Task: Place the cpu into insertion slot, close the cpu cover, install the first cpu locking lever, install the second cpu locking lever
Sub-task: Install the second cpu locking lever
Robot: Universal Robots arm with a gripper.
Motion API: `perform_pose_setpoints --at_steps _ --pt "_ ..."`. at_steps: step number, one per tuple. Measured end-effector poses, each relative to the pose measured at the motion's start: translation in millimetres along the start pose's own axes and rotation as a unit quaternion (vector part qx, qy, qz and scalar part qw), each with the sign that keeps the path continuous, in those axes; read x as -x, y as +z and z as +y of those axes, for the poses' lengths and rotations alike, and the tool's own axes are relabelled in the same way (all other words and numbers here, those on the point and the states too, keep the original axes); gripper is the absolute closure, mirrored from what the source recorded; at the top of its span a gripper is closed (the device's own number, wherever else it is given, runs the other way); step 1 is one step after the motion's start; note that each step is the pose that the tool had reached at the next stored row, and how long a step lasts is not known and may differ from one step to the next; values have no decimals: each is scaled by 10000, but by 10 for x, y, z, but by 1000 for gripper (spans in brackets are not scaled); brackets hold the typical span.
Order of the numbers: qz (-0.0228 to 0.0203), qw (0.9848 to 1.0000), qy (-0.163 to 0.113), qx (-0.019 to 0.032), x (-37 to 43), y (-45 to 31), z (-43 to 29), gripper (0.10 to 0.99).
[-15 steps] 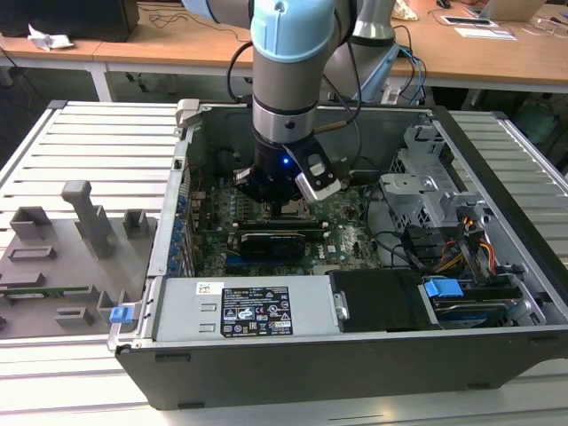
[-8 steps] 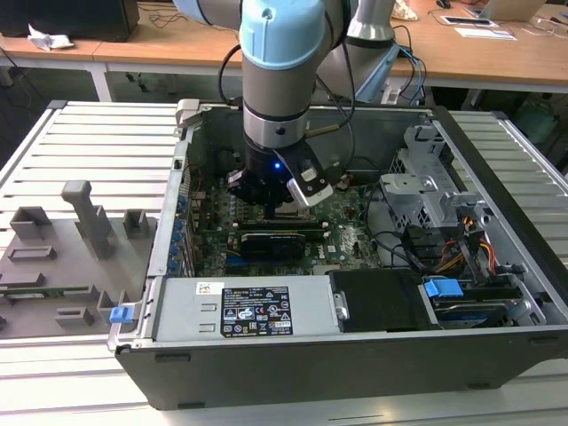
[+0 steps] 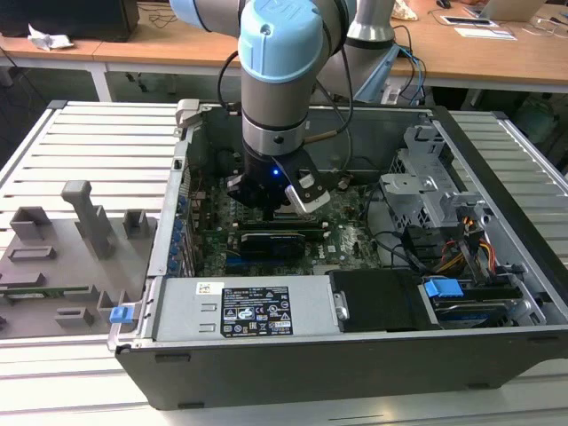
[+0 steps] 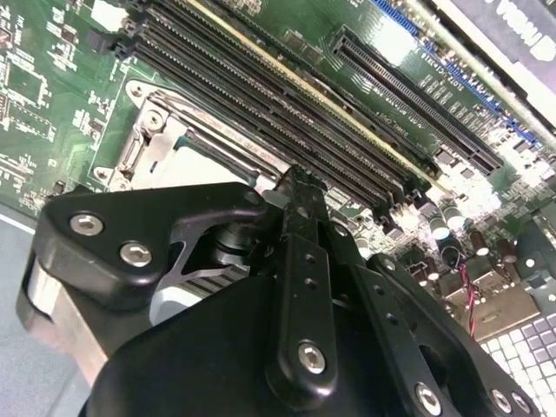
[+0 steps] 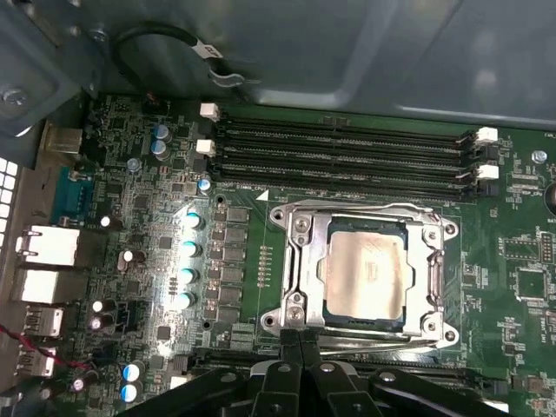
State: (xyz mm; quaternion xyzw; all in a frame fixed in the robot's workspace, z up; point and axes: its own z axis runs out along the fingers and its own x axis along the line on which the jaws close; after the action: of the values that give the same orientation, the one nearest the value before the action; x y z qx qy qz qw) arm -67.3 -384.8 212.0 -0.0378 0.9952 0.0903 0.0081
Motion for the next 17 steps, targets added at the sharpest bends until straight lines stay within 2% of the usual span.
perform_pose_setpoints --at_steps 3,6,8,10,13,17 --pt "-15 10000 0 96 -34 4 -25 980" --pt "-32 9997 0 231 -73 31 -77 980" --pt "-40 9996 -1 265 -88 35 -88 980" --pt "-52 9993 0 361 -99 59 -96 980" --pt "-69 9991 -3 423 -115 105 -104 980" --pt "-78 9988 -3 475 -133 118 -105 980"
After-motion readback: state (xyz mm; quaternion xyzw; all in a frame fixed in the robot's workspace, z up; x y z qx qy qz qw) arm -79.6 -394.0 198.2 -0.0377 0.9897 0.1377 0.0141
